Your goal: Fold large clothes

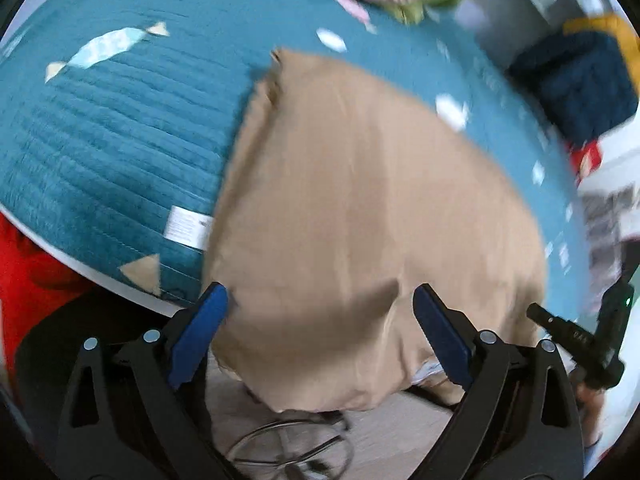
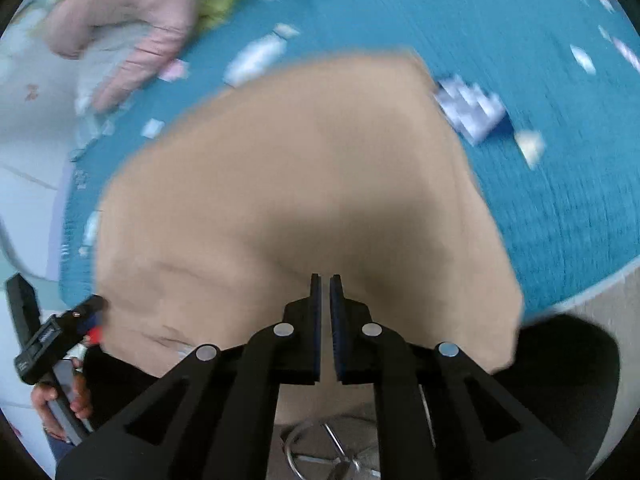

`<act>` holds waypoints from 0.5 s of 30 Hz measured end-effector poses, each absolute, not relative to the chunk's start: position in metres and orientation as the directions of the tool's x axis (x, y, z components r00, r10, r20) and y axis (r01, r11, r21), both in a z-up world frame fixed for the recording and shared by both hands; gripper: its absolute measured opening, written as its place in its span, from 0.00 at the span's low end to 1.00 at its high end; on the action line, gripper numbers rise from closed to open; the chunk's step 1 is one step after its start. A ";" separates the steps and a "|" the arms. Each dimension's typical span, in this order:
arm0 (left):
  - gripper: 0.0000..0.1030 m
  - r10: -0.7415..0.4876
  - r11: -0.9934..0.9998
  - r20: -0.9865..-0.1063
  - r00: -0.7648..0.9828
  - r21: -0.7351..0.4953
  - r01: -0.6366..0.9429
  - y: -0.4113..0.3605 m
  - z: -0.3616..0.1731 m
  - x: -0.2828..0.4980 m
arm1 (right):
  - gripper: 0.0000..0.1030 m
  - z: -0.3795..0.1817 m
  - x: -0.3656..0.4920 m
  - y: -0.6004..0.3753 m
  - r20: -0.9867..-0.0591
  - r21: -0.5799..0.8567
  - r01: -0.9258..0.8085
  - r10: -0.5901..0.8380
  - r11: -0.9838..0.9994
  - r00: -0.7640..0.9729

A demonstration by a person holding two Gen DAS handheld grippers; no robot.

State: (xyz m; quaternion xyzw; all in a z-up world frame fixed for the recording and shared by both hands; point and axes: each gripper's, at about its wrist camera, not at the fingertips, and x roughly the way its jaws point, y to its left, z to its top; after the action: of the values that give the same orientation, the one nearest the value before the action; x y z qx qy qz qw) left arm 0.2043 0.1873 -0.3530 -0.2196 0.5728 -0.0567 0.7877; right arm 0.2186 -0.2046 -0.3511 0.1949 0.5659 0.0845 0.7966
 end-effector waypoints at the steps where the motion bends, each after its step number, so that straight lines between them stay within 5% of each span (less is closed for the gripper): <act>1: 0.91 -0.333 0.887 -0.872 0.360 -0.419 -0.195 0.198 -0.350 0.204 | 0.06 -0.343 0.227 -0.194 -0.849 0.431 0.054 0.385 0.901 0.363; 8: 0.91 -0.290 0.862 -0.883 0.368 -0.408 -0.301 0.227 -0.358 0.203 | 0.06 -0.350 0.308 -0.120 -0.815 0.509 0.005 0.480 0.861 0.325; 15: 0.91 -0.328 0.818 -0.880 0.344 -0.447 -0.362 0.234 -0.390 0.190 | 0.00 -0.416 0.353 -0.097 -0.908 0.383 0.063 0.363 0.921 0.210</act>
State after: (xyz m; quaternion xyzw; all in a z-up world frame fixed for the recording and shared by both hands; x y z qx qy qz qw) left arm 0.1903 0.2339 -0.3904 -0.3012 0.5724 0.0111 0.7626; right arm 0.3532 -0.0972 -0.4161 0.1717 0.6206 0.0989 0.7587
